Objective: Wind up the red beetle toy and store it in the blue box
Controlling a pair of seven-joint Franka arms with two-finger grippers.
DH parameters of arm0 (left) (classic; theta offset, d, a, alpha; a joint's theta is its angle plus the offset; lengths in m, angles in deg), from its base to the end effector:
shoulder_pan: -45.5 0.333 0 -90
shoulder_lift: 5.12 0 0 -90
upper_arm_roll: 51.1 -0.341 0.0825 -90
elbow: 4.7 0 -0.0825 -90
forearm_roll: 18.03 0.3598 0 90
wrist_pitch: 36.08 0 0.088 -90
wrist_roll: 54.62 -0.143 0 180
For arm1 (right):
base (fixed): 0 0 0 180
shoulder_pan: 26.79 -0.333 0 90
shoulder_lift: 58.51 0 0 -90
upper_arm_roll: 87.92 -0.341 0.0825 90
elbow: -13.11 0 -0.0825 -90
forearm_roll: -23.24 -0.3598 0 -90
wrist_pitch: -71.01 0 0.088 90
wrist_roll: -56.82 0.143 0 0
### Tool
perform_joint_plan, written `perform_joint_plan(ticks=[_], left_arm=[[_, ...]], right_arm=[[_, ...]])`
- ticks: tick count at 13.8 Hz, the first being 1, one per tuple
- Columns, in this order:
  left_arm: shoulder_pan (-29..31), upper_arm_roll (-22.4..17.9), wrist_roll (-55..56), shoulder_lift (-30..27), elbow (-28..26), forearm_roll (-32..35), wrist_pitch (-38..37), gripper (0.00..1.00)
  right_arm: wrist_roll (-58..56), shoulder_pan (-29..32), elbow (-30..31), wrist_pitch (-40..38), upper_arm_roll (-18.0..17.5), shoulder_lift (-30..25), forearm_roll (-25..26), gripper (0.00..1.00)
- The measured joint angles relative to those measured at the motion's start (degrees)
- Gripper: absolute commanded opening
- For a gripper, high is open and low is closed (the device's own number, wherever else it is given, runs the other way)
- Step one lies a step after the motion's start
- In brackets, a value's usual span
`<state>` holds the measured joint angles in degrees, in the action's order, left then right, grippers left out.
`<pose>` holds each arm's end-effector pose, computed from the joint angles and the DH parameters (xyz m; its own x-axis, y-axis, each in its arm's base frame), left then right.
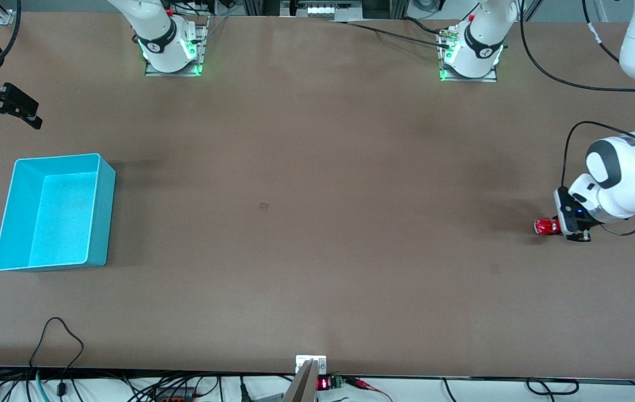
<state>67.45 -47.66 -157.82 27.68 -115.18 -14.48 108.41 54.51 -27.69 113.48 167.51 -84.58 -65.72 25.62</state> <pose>0.5934 0.2010 0.1953 0.0526 -0.9986 -0.0096 -0.9984 -0.0524 -0.0210 0.4983 -0.0285 0.6065 0.9984 0.0025 0.0566 0.0004 -0.9993 0.0365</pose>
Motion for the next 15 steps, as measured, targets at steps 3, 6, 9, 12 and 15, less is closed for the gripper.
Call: perform_joint_plan(ticks=[3, 6, 9, 12, 15], left_arm=[[1.4, 0.0, -2.4, 0.5, 0.8, 0.0, 0.0, 0.24], [2.5, 0.0, -3.9, 0.9, 1.5, 0.0, 0.0, 0.24], [3.1, 0.0, -4.4, 1.3, 2.2, 0.0, -0.3, 0.24], [3.1, 0.0, -4.7, 1.4, 2.4, 0.0, -0.4, 0.29], [3.1, 0.0, -5.1, 1.5, 2.5, 0.0, -0.4, 1.0]], right_arm=[[0.0, 0.0, 0.0, 0.0, 0.0, 0.0, 0.0, 1.0], [0.0, 0.0, 0.0, 0.1, 0.0, 0.0, 0.0, 1.0], [0.0, 0.0, 0.0, 0.1, 0.0, 0.0, 0.0, 1.0], [0.0, 0.0, 0.0, 0.1, 0.0, 0.0, 0.0, 1.0], [0.0, 0.0, 0.0, 0.1, 0.0, 0.0, 0.0, 1.0]])
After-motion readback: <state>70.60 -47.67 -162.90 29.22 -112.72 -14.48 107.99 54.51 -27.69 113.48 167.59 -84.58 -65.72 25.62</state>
